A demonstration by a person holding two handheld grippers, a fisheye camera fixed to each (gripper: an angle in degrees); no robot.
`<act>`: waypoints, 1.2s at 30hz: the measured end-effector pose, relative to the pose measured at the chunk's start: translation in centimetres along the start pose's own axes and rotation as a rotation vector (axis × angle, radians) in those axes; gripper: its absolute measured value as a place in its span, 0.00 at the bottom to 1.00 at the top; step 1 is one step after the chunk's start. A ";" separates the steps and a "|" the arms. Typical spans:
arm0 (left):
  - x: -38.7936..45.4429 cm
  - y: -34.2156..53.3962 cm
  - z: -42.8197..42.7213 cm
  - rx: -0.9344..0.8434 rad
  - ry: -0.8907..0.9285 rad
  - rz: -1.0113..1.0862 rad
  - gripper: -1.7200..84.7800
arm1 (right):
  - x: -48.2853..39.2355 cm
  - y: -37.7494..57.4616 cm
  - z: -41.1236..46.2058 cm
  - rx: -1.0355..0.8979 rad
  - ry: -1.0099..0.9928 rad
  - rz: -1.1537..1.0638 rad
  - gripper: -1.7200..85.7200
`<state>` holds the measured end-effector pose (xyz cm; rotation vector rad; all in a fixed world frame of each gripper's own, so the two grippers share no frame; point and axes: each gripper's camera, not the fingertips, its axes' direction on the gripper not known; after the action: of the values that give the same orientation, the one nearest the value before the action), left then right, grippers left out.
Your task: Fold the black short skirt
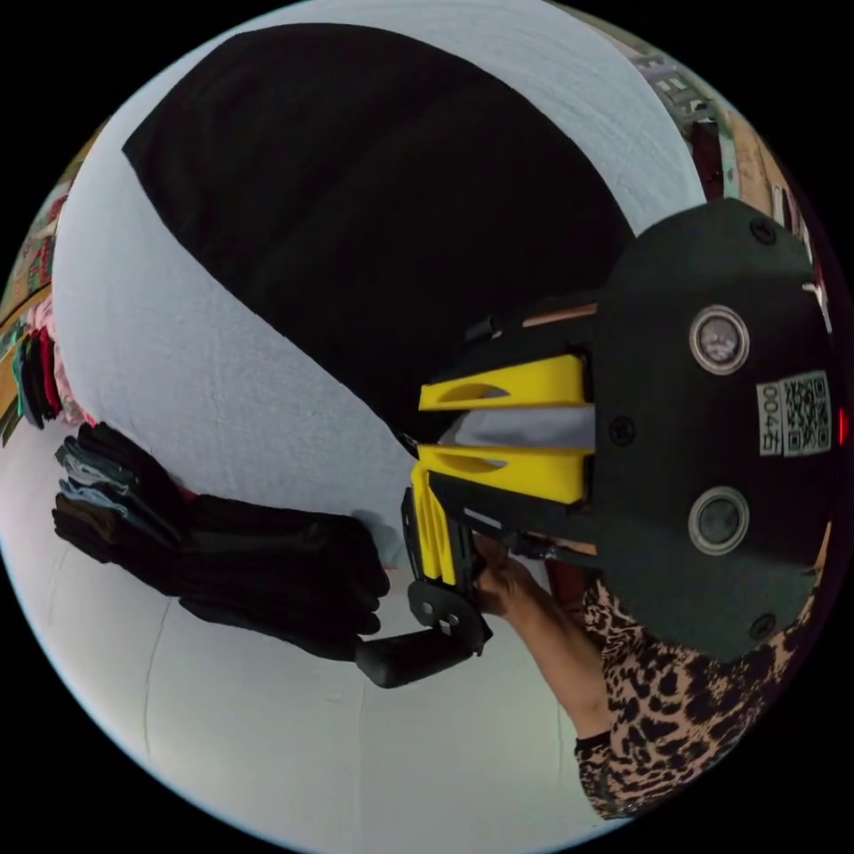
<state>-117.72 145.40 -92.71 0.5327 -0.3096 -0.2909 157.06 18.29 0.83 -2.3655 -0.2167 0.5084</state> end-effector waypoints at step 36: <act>1.3 -2.9 0.4 -0.057 0.031 0.104 0.03 | 7.8 -5.8 0.6 -0.060 -0.254 0.110 0.01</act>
<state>-117.22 142.36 -93.69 0.4632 -0.2971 -0.1899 163.81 25.20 1.97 -2.3761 -0.2203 0.8679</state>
